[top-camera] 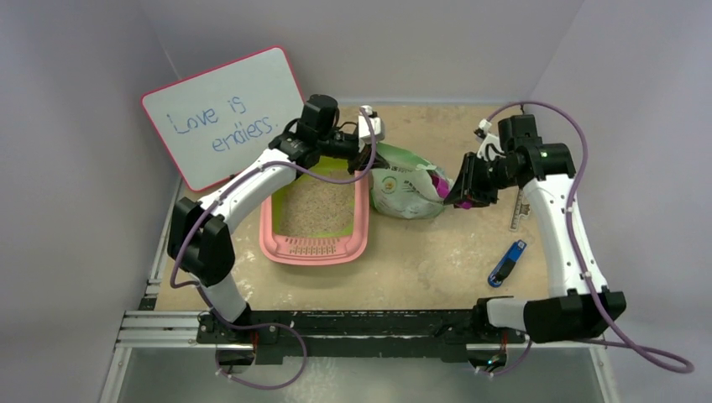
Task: Fill the litter box with clean litter
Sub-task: 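Scoop the cat litter from the cat litter bag.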
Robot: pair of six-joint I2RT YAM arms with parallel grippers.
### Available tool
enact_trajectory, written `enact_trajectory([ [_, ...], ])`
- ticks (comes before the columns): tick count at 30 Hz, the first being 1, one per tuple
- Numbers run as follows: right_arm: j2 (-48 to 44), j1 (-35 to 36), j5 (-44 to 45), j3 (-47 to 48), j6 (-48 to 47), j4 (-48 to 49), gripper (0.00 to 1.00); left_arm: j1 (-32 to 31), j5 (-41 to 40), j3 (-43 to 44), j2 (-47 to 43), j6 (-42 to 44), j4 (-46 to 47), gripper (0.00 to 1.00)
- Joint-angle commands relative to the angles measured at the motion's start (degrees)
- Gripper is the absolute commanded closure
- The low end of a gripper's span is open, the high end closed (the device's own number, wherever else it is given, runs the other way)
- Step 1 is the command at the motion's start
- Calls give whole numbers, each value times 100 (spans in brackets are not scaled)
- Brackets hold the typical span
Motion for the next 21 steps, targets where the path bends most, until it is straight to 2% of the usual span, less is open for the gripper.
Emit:
enact_trajectory([
  [1, 355, 1, 466, 30, 47, -679, 100, 107, 519, 132, -417, -38, 938, 100],
  [4, 775, 156, 751, 331, 78, -802, 100, 73, 433, -310, -631, -108, 1063, 100],
  [6, 1194, 408, 434, 632, -110, -828, 100, 70, 430, -489, -707, -135, 1098, 100],
  [8, 1647, 703, 565, 985, -114, -905, 100, 61, 397, -553, -728, -162, 1025, 100],
  [14, 2356, 900, 158, 1799, -208, -789, 100, 52, 176, -668, -854, 223, 646, 100],
  [17, 2418, 840, -678, 1591, -144, -29, 100, 52, 199, -659, -786, 204, 653, 100],
  [19, 2445, 751, -777, 1537, -122, 195, 100, 52, 192, -675, -767, 137, 705, 100],
  [21, 2440, 592, -1343, 1418, -336, 413, 100, 57, 127, -731, -790, 169, 723, 100],
])
